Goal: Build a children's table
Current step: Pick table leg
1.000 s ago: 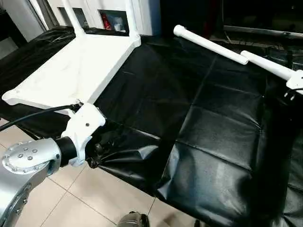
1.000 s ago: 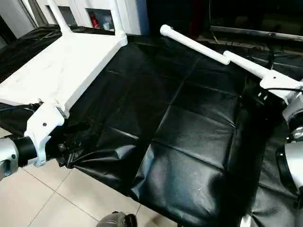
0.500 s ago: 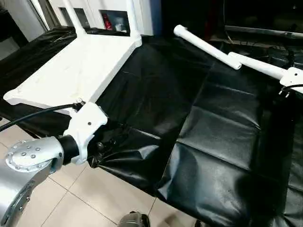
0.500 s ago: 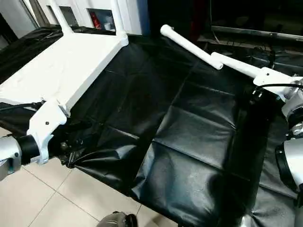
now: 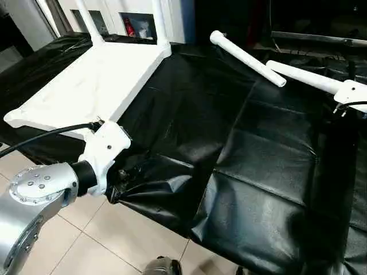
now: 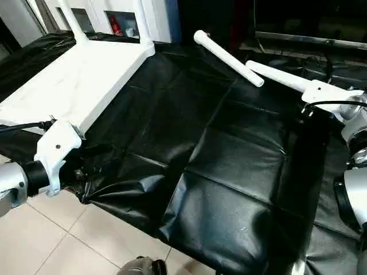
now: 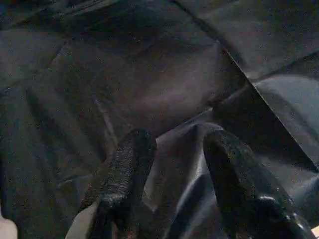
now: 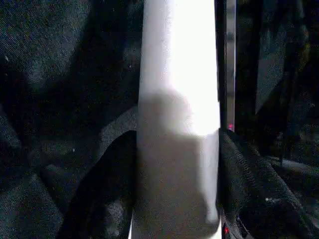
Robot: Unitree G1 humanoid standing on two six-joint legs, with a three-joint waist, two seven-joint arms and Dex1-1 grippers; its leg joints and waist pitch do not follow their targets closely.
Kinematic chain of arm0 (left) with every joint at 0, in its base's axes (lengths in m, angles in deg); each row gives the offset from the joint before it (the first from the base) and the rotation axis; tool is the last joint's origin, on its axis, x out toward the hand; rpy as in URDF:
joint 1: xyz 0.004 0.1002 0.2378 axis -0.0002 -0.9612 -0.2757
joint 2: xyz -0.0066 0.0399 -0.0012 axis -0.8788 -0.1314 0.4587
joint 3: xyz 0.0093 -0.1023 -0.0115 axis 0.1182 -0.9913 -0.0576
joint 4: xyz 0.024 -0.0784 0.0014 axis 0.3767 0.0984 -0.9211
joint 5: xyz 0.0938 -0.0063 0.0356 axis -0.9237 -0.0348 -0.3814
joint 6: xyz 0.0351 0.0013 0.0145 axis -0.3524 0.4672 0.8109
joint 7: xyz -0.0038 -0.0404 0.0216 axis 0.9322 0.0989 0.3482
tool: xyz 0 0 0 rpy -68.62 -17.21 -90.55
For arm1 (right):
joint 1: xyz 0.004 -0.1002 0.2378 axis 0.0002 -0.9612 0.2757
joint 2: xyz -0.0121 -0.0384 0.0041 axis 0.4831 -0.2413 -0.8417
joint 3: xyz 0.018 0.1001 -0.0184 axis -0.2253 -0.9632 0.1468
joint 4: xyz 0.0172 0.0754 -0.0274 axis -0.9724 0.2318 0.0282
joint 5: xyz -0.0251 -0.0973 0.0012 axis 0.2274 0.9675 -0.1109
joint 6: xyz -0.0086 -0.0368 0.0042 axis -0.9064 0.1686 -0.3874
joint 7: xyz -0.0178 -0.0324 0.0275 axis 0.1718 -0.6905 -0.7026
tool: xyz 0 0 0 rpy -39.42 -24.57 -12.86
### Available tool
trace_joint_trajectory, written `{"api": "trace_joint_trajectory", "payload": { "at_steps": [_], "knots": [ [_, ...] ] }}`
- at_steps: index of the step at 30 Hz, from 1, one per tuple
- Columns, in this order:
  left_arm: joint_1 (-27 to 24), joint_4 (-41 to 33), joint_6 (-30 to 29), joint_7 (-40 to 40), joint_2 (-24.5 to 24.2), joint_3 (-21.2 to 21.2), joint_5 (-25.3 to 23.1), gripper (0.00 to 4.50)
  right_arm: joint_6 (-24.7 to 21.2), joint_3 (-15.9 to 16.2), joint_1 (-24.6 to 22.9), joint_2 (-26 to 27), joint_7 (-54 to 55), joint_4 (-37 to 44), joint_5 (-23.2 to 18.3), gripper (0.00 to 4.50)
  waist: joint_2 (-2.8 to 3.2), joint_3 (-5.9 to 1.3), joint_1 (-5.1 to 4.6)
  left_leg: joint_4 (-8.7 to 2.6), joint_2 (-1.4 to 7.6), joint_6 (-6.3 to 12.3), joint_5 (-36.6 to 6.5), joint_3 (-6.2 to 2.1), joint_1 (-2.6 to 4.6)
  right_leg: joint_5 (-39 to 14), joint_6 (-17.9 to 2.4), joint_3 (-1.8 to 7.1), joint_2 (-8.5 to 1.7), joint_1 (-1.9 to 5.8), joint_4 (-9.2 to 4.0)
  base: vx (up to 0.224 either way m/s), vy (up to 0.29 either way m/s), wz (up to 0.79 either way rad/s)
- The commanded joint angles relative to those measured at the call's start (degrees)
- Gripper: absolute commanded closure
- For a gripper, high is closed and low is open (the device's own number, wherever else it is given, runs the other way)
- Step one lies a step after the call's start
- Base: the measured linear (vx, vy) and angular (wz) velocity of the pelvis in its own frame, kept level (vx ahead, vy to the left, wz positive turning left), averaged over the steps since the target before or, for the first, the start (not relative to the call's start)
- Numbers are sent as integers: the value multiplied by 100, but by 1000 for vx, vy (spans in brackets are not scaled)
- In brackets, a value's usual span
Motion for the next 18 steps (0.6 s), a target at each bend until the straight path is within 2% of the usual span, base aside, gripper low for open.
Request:
{"api": "trace_joint_trajectory", "payload": {
  "at_steps": [1,2,6,7,12,14,16,18],
  "knots": [
    [43,92,46,38,-47,28,-59,237,183,74,-76,84,23,72,57,261,-148,-428,16,-291,89,583,-1209,-41,96,-1257,-1640,73,-197,335,-397,0,0,0],
    [51,96,53,44,-37,45,-63,237,243,102,-115,99,37,69,82,261,-128,-424,19,-295,92,574,-1234,-45,98,-1279,-1636,72,-200,334,-396,0,0,0],
    [75,115,74,36,-36,73,-69,237,361,152,-206,131,31,62,125,261,-117,-439,9,-287,87,570,-1183,-46,92,-1154,-1650,68,-196,350,-391,0,0,0],
    [81,118,77,37,-36,81,-69,237,372,148,-224,136,41,61,121,261,-130,-440,8,-282,83,587,-1177,-46,90,-1151,-1655,66,-193,352,-386,0,0,0],
    [88,126,105,48,-43,104,-61,237,508,108,-317,166,93,58,87,261,-106,-438,5,-286,84,569,-1290,-46,103,-1363,-1603,64,-195,342,-404,0,0,0],
    [85,127,114,51,-46,107,-60,237,560,77,-334,180,104,60,61,261,-111,-445,2,-290,84,541,-1328,-54,98,-1411,-1570,63,-199,347,-399,0,0,0],
    [78,119,128,64,-45,109,-67,237,695,46,-371,185,101,71,25,261,-150,-451,3,-283,83,552,-1306,-49,93,-1434,-1556,66,-201,345,-405,0,0,0],
    [77,120,121,82,-30,83,-58,237,855,61,-401,180,85,84,31,261,-132,-451,1,-277,85,558,-1304,-49,94,-1473,-1547,69,-202,333,-399,0,0,0]
  ]
}}
